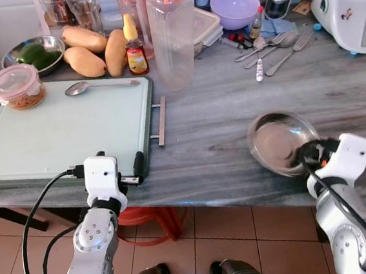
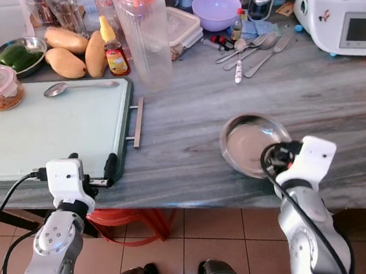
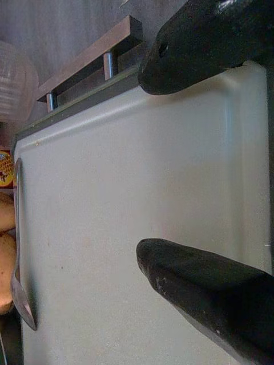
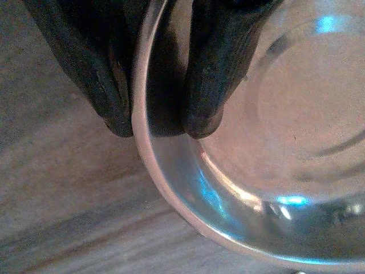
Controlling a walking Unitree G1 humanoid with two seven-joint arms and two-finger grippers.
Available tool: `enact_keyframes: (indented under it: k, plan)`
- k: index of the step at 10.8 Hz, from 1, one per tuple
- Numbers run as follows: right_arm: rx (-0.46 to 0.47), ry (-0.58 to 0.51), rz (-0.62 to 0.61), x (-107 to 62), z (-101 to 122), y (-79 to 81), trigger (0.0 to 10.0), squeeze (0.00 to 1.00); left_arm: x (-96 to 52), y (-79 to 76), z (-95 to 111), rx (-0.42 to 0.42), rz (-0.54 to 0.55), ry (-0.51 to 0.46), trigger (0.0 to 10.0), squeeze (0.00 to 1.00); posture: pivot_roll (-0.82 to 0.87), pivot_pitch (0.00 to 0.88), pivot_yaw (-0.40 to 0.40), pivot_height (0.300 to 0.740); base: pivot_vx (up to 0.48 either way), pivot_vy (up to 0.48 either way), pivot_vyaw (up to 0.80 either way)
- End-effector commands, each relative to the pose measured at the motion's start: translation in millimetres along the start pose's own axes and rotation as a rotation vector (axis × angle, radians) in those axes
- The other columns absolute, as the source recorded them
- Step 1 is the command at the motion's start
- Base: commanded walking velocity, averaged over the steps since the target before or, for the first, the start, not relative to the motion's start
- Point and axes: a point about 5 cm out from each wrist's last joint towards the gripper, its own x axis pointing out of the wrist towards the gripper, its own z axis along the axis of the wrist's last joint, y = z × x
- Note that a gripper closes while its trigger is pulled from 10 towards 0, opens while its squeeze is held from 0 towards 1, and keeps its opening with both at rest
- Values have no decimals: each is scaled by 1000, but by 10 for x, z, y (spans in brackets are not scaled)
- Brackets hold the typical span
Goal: Setting the table
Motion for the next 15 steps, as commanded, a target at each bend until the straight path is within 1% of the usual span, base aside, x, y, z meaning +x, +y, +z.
enact_keyframes:
  k: [1,2,3,5,6,7,11,12,13,15]
  plan:
    - [-30,131,-16,-26,-256,-39,10000,1000,-4,-3,-26,7,-6,20,10000,0,-64,195,27,740,0,0,0]
    - [-73,86,6,-24,-191,-10,10000,1000,-3,-8,-26,7,-9,20,10000,0,-66,195,28,740,0,0,0]
    - [-136,6,50,-14,-62,63,10000,1000,5,-8,-28,7,-10,20,10000,0,-71,195,29,740,0,0,0]
    - [-148,-40,76,9,33,125,10000,1000,15,-17,-24,5,-12,18,10000,0,-69,194,26,740,0,0,0]
    - [-147,-47,77,19,46,128,10000,1000,19,-15,-23,4,-11,17,10000,0,-69,193,26,740,0,0,0]
    - [-163,-76,81,27,93,146,10000,1000,21,-14,-20,3,-7,15,10000,0,-66,193,25,740,0,0,0]
    - [-152,-151,114,18,222,239,10000,1000,40,-26,-6,2,-11,9,10000,0,-67,190,29,740,0,0,0]
    - [-135,-209,156,4,293,295,10000,1000,46,-29,-3,3,-9,6,10000,0,-67,190,31,740,0,0,0]
    - [-147,-237,185,-3,325,346,10000,1000,49,-26,3,5,-5,4,10000,0,-70,189,40,740,0,0,0]
    - [-200,-353,296,31,495,571,10000,1000,117,-34,45,3,4,-9,10000,0,-74,194,49,740,0,0,0]
